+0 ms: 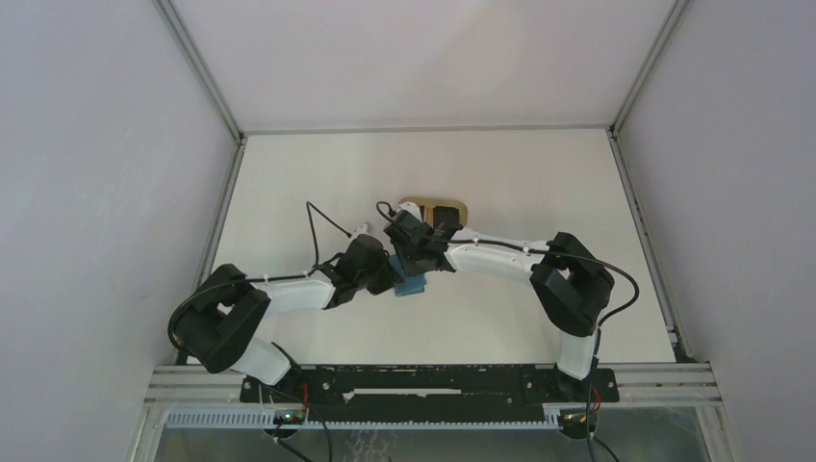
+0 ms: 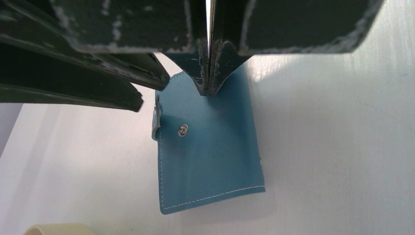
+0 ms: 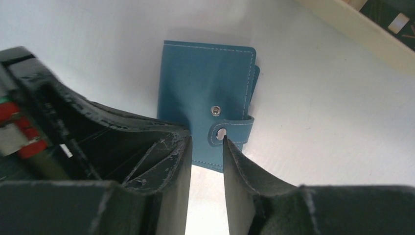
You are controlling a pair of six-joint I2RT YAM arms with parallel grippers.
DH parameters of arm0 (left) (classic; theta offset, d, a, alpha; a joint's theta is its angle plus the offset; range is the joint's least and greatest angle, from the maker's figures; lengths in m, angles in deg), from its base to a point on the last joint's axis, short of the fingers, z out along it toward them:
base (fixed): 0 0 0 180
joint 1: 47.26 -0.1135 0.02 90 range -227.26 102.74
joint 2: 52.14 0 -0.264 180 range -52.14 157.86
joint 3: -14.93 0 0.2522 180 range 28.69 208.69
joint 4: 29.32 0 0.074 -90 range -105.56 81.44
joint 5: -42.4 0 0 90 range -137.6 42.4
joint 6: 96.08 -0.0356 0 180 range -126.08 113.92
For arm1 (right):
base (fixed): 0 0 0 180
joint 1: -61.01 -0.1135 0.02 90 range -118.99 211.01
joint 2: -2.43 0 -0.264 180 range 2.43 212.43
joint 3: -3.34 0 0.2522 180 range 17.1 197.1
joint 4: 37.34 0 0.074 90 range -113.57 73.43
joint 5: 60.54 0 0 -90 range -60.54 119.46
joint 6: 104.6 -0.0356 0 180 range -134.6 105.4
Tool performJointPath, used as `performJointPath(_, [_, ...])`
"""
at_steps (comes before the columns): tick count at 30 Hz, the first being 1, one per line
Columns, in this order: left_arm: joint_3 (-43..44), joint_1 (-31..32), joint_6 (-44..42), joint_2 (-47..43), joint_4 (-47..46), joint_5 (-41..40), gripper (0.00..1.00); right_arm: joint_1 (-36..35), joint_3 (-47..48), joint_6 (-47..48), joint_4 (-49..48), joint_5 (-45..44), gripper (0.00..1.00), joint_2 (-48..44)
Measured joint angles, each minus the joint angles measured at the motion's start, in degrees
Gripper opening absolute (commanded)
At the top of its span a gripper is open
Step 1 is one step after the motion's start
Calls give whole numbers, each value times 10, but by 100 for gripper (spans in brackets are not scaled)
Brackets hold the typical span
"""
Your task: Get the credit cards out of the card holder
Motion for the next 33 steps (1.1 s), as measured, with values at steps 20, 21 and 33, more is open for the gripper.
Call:
performJointPath(20, [-23, 0, 0, -15, -21, -1, 0, -5, 7, 0, 20, -11, 33, 29])
performJointPath(21, [-24, 0, 0, -15, -22, -1, 0, -5, 8, 0, 20, -13, 33, 29])
performJointPath(33, [-28, 0, 0, -16, -28, 0, 0, -7, 15, 1, 21, -24, 14, 33])
